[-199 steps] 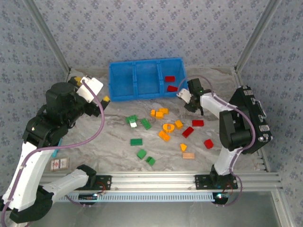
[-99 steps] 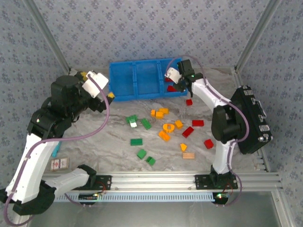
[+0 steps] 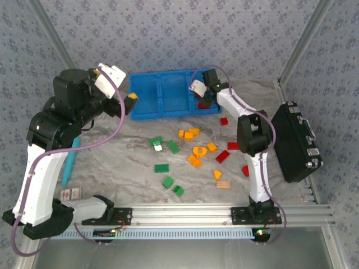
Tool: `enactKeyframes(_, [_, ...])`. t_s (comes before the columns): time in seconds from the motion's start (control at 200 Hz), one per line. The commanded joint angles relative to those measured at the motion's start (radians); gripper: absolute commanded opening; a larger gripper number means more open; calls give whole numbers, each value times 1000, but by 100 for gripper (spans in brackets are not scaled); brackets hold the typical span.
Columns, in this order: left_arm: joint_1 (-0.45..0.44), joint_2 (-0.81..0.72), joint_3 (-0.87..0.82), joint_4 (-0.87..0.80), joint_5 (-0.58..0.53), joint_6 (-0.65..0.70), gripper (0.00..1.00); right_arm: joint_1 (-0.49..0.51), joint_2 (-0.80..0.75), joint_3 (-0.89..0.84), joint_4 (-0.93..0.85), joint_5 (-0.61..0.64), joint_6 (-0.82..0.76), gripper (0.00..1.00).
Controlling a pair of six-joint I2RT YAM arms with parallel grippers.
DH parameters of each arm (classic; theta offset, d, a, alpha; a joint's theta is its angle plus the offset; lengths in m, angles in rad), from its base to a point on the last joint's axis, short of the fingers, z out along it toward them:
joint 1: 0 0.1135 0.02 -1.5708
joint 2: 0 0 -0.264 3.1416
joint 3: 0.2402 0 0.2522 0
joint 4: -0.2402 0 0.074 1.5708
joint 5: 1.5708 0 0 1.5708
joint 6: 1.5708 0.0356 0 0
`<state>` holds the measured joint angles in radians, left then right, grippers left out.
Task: Sort the legos into containers by color
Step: Place the lego in the container, then pick up the lego from the top-right of the table.
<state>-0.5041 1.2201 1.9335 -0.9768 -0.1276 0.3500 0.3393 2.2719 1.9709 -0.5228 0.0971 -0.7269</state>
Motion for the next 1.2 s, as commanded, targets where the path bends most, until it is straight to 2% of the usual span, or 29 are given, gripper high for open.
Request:
enactKeyframes(0.0, [-3,19,56,15,9,16,100,-5,25,53,-36,-21,-10,46])
enactKeyframes(0.095, [-21,44,57,-3,18,59,100,-11,21,51,-35,-40,-20,55])
enactKeyframes(0.315, [-43,118,103,-28,38,48,100,-21,-64,-14,-11,-87,-22,62])
enactKeyframes(0.32, [-44,119,105,-29,38,48,100,-21,-66,-16,-11,-90,-21,64])
enactKeyframes(0.335, [-44,123,109,-31,39,47,100,-23,-82,-25,-13,-100,-20,76])
enactKeyframes(0.345, [-44,124,109,-30,40,47,100,-24,-90,-31,-12,-103,-21,92])
enactKeyframes(0.35, [-44,125,110,-30,38,45,100,-25,-95,-34,-11,-106,-20,95])
enactKeyframes(0.37, [-44,128,110,-26,37,42,100,-28,-112,-47,-8,-107,-21,99])
enactKeyframes(0.505, [-50,128,100,-22,61,35,100,-39,-252,-149,-18,-66,46,99])
enactKeyframes(0.625, [-62,99,56,0,68,47,100,-92,-410,-287,-73,-311,146,99])
enactKeyframes(0.685, [-74,85,41,11,64,56,100,-115,-487,-375,-49,-333,223,99])
enactKeyframes(0.73, [-88,72,24,31,36,62,100,-128,-553,-446,-21,-323,292,99])
enactKeyframes(0.89, [-152,32,-42,110,-98,89,100,-148,-774,-620,-6,-422,449,99])
enactKeyframes(1.025, [-202,-3,-63,129,-98,106,100,-88,-948,-766,-42,-350,612,99])
enactKeyframes(1.11, [-216,-19,-64,142,-76,101,100,3,-1093,-893,-70,-395,581,99])
enactKeyframes(1.2, [-229,-32,-66,153,-56,97,100,52,-1238,-958,-133,-446,609,99])
